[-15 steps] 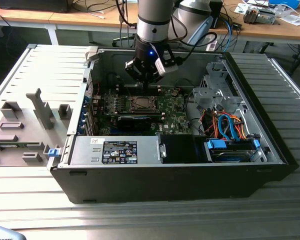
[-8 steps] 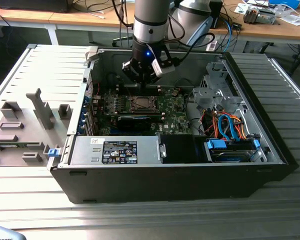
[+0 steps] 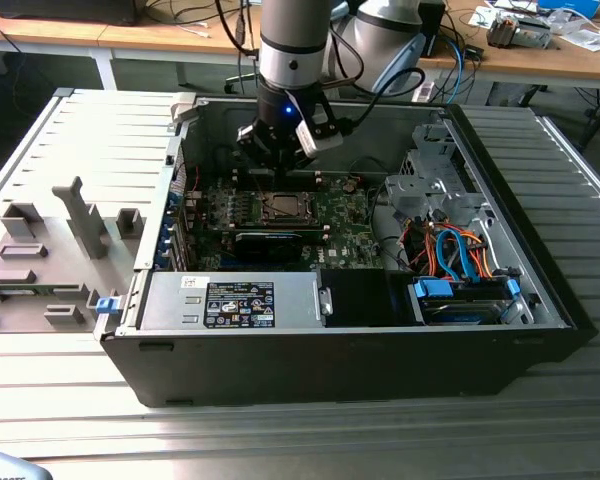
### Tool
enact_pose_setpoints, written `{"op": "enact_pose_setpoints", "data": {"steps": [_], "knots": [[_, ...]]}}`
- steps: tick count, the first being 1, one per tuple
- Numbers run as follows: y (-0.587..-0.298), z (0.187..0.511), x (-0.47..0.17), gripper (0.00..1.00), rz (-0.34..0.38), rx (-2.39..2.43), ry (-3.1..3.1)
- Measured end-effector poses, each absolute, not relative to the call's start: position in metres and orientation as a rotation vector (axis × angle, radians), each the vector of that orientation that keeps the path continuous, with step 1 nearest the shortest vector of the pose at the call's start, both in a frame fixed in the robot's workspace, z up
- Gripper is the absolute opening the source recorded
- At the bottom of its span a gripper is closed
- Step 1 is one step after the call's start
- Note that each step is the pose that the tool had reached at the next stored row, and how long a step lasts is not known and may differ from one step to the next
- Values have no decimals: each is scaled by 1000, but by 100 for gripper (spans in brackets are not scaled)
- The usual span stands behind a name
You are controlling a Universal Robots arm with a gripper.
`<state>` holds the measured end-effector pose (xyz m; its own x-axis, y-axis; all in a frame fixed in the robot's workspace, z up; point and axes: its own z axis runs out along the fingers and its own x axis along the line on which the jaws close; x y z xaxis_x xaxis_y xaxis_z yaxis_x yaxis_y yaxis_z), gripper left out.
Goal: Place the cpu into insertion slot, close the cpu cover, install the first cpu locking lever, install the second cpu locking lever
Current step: 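Install the first cpu locking lever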
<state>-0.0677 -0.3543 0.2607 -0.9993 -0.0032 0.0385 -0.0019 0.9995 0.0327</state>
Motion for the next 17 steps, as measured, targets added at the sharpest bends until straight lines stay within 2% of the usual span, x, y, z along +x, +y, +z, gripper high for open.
{"op": "enact_pose_setpoints", "data": {"steps": [17], "knots": [[-356,267,-97,11,-51,-4,-3105]]}}
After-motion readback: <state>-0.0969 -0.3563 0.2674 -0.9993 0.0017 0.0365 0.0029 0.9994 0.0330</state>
